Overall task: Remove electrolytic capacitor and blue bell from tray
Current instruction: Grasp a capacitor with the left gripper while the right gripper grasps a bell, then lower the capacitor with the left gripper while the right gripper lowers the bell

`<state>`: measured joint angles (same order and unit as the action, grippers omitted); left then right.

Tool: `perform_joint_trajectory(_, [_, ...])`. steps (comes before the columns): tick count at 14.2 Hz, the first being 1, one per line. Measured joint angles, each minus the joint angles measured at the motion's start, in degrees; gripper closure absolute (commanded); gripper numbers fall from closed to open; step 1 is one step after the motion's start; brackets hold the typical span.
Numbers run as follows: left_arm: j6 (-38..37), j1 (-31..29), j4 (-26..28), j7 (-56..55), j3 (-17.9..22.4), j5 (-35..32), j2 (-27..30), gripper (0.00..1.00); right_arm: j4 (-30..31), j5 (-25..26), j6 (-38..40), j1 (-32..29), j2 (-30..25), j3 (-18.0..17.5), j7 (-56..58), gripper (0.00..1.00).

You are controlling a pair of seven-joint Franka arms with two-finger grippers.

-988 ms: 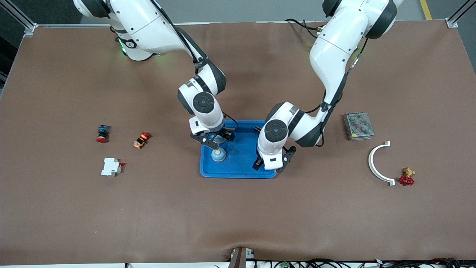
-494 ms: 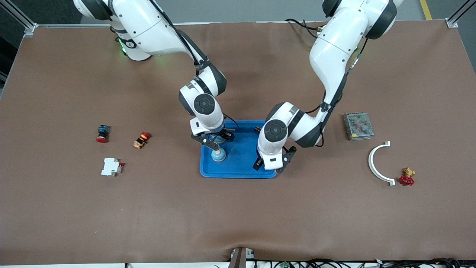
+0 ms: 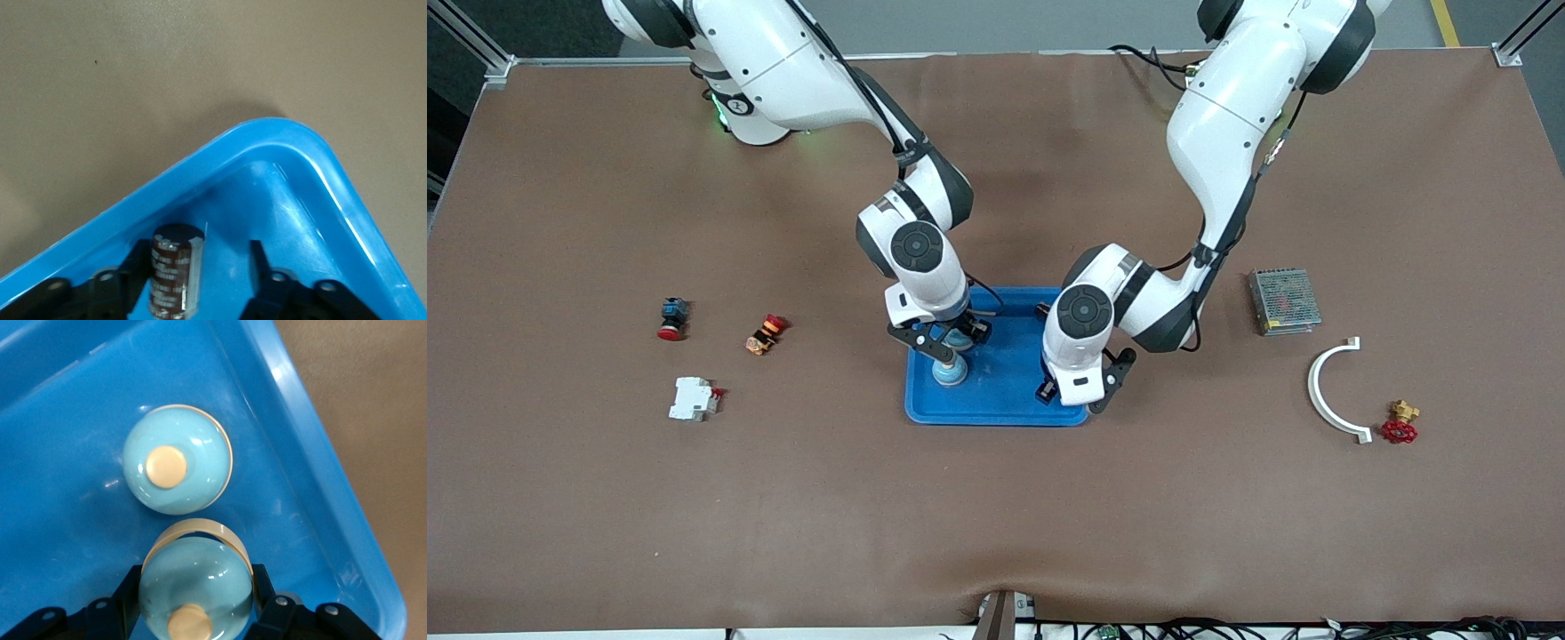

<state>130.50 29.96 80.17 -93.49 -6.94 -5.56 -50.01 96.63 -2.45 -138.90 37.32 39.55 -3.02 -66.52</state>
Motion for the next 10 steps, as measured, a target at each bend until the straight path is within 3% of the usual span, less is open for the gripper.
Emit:
perform_joint_trajectory(2, [0.0, 0.0, 0.0, 0.0, 0.0, 0.0, 0.0, 0.76, -3.2, 0.0, 6.1, -0.3, -0.4, 0.5, 0.2, 1.00])
perform_joint_trajectory(3, [0.0, 0.0, 0.0, 0.0, 0.0, 0.0, 0.0, 0.79, -5.4, 0.0, 10.2, -0.8, -0.8, 0.7, 1.1, 1.00])
perform_joint_trajectory(6, [0.0, 0.0, 0.0, 0.0, 0.0, 0.0, 0.0, 0.79, -8.9, 0.0, 18.8, -4.2, -3.5, 1.0, 8.2, 1.00])
perform_joint_trajectory(10, [0.1, 0.0, -0.8, 0.0, 0.1, -1.9, 0.2, 0.79, -9.1, 0.0, 25.4, -11.6, -7.1, 1.3, 22.6, 1.00])
